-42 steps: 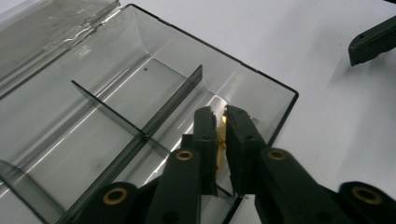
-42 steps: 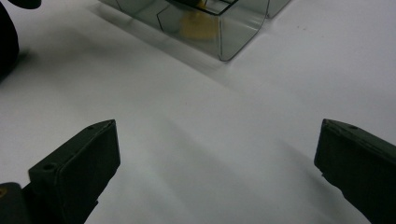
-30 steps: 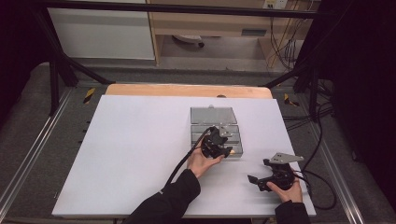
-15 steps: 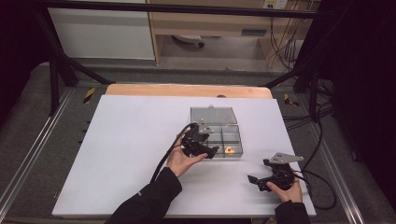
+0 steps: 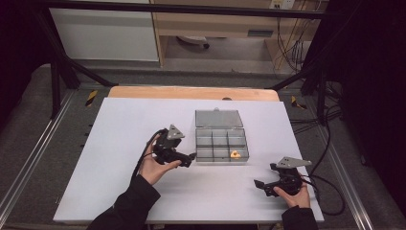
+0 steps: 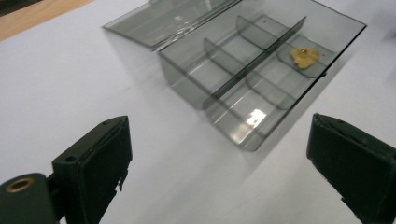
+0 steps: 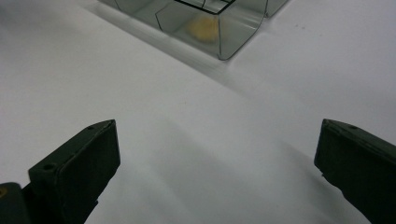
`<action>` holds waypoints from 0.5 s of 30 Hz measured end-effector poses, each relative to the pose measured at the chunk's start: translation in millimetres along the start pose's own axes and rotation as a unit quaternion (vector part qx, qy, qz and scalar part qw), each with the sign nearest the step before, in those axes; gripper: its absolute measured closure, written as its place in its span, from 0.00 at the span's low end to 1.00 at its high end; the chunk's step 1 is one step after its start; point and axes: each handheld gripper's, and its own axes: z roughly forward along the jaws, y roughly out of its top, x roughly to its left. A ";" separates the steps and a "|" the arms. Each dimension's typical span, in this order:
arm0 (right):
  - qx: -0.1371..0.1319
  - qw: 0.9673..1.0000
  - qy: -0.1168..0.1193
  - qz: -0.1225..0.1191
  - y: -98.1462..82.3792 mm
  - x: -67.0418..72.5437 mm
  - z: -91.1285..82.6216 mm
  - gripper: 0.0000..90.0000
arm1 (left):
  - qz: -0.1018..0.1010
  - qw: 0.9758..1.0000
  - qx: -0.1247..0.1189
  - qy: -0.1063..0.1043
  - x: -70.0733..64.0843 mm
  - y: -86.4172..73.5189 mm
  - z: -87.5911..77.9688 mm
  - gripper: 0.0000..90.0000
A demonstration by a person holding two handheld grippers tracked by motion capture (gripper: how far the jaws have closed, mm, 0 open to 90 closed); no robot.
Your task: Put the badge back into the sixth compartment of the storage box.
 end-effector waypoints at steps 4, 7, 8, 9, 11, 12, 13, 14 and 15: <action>0.001 1.000 0.000 0.001 0.0 0.2 0.2 0.01 | -0.005 1.000 -0.002 0.015 12.3 -17.2 -13.8 0.07; 0.000 1.000 0.001 0.003 0.1 0.3 -0.1 0.01 | -0.010 1.000 -0.004 0.021 20.4 -32.3 -22.7 0.07; 0.000 1.000 0.001 0.003 0.1 0.2 -0.2 0.01 | -0.012 1.000 -0.003 0.025 23.3 -37.2 -25.3 0.07; 0.000 1.000 0.001 0.003 0.1 0.1 -0.1 0.01 | -0.017 1.000 -0.004 0.026 25.8 -42.4 -27.5 0.07; 0.001 1.000 0.001 0.002 0.1 0.0 0.0 0.01 | -0.021 0.999 -0.001 0.030 30.3 -52.0 -31.7 0.07; 0.001 1.000 0.001 0.001 0.1 0.1 0.1 0.01 | -0.022 0.999 -0.001 0.031 32.5 -56.9 -33.3 0.07; 0.001 1.000 0.001 0.001 0.0 0.1 0.1 0.01 | -0.025 0.999 0.002 0.032 34.5 -60.9 -35.1 0.07; 0.001 1.000 0.000 0.001 0.0 0.0 0.1 0.01 | -0.026 0.999 0.003 0.033 36.5 -64.4 -37.0 0.07; 0.002 1.000 0.000 0.002 0.1 -0.1 0.1 0.01 | -0.026 0.999 0.004 0.035 38.2 -68.6 -39.5 0.07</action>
